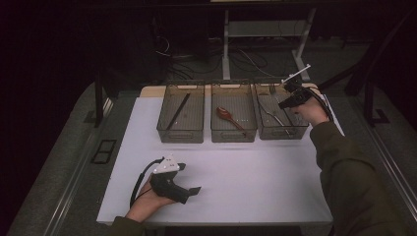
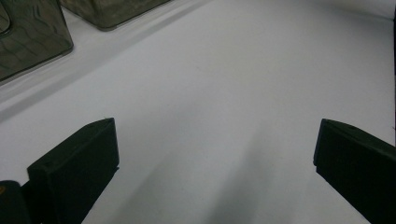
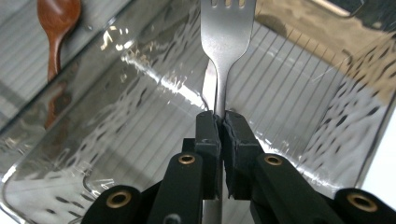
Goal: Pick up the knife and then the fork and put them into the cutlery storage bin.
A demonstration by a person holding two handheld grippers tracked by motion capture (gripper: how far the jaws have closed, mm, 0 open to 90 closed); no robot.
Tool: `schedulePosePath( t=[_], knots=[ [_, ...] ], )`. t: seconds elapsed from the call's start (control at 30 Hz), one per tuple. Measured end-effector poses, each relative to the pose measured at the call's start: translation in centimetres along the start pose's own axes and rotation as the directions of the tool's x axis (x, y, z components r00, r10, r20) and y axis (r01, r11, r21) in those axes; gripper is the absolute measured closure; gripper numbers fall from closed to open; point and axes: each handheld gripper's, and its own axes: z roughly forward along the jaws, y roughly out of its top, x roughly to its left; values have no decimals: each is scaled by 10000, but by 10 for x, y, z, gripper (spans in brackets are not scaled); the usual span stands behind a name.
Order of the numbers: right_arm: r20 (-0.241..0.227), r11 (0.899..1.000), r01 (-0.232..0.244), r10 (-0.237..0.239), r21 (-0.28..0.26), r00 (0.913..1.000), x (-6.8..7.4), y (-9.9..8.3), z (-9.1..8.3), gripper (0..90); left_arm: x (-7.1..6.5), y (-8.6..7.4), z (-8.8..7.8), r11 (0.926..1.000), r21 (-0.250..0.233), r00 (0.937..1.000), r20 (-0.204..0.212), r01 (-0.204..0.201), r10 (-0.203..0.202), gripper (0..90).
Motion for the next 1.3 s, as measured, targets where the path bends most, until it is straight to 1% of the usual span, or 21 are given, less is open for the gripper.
schedulePosePath(
  t=[0.1, 0.23, 0.4, 0.5, 0.57, 0.6, 0.63, 0.77, 0.87, 1.0, 1.07, 1.2, 1.3],
  knots=[
    [-57, 9998, -114, 115, 135, 9999, -1, -4, 5, 840, 0, 0, 0, 10000, 8, 10000, 1, 3, -3, 0],
    [-86, 9994, -134, 136, 311, 9999, -2, -8, 11, 839, 0, 0, 0, 10000, 19, 10000, 7, 9, -9, 0],
    [-91, 9980, -186, 192, 606, 9998, -3, -9, 16, 833, 0, 0, 0, 10000, 34, 10000, 11, -13, 13, 0],
    [-105, 9977, -213, 221, 649, 9997, -3, -9, 17, 814, 0, 0, 0, 10000, -14, 10000, -3, 24, -24, 0],
    [-115, 9982, -281, 288, 537, 9995, -3, -9, 17, 761, 0, 0, 0, 10000, 7, 10000, 8, 5, -5, 0],
    [-34, 9987, -263, 265, 437, 9996, -3, -8, 16, 724, 0, 0, 0, 10000, 19, 10000, 12, 0, 0, 0],
    [69, 9990, -225, 223, 375, 9997, -2, -8, 15, 709, 0, 0, 0, 10000, 13, 10000, 8, -3, 3, 0],
    [131, 9995, -309, 308, 73, 9994, -1, -6, 12, 616, 0, 0, 0, 10000, -5, 10000, -15, 9, -9, 0],
    [228, 9992, -373, 376, -162, 9990, -2, -6, 9, 562, 0, 0, 0, 10000, 3, 10000, -16, 2, -2, 0],
    [198, 9978, -558, 565, -365, 9982, -5, -7, 5, 517, 1, 0, 0, 10000, -5, 10000, -72, 22, -22, 0],
    [174, 9971, -626, 634, -434, 9978, -6, -8, 3, 503, 1, 0, -1, 10000, 14, 10000, -87, -5, 5, 0],
    [-19, 9955, -687, 688, -653, 9976, -8, -10, -4, 469, 1, 1, -1, 10000, 57, 9999, -129, -9, 10, 0],
    [-345, 9931, -726, 697, -918, 9970, -8, -12, -10, 448, 2, 1, -2, 10000, 45, 9999, -156, -3, 3, 0]
  ],
)
